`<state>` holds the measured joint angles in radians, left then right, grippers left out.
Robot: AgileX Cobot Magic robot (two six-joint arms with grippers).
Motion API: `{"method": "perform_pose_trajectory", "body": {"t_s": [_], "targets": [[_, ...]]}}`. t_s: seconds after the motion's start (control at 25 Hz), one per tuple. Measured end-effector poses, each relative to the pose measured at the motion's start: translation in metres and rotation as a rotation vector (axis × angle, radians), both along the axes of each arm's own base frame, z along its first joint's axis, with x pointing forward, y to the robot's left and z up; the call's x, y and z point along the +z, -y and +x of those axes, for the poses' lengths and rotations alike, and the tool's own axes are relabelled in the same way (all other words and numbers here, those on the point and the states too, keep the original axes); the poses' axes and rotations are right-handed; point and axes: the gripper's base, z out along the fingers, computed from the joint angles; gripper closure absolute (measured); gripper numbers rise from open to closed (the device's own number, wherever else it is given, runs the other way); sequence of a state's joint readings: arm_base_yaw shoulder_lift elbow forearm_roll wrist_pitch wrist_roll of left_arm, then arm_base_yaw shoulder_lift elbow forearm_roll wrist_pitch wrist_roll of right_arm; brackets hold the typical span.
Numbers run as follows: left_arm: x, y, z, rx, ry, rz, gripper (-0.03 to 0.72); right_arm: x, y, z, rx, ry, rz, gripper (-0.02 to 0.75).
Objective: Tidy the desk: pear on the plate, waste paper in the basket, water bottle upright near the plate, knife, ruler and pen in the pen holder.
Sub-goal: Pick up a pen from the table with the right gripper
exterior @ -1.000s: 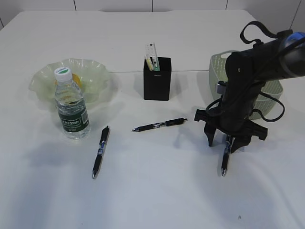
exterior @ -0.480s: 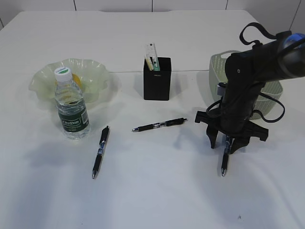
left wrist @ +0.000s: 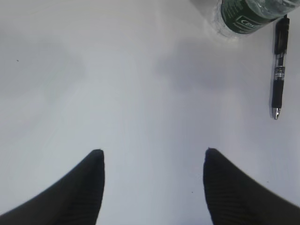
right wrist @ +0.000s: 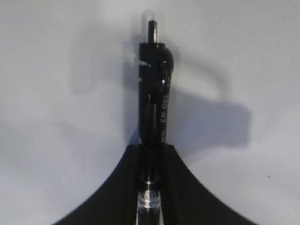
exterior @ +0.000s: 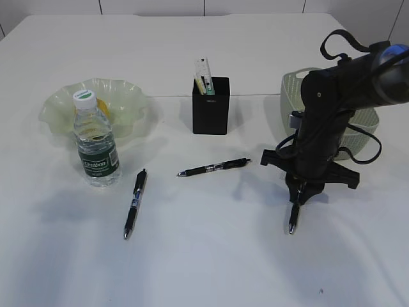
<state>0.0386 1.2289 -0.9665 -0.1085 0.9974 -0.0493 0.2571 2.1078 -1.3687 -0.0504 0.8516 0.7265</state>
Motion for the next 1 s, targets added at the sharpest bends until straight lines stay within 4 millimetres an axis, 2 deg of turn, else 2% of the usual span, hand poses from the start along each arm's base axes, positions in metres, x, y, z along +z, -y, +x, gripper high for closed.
{"method": "perform_pose_trajectory", "body": {"t_s": [0.28,0.4,0.68,0.84,1.0], "targets": [[0.000,0.000,0.001,0.001,0.010,0.001,0.222,0.001,0.001,-0.004,0.082,-0.043,-0.019,0.666],[0.000,0.000,0.001,0.001,0.013,0.001,0.222,0.009,0.002,-0.007,0.129,-0.056,-0.025,0.666],[0.000,0.000,0.001,0.001,0.013,0.001,0.222,0.064,0.004,-0.014,0.230,0.056,-0.014,0.666],[0.000,0.000,0.001,0.001,0.011,0.001,0.222,0.096,0.005,-0.017,0.282,0.175,-0.005,0.666],[0.000,0.000,0.001,0.001,0.009,0.001,0.222,0.115,0.003,-0.013,0.327,0.325,0.005,0.667]]}}
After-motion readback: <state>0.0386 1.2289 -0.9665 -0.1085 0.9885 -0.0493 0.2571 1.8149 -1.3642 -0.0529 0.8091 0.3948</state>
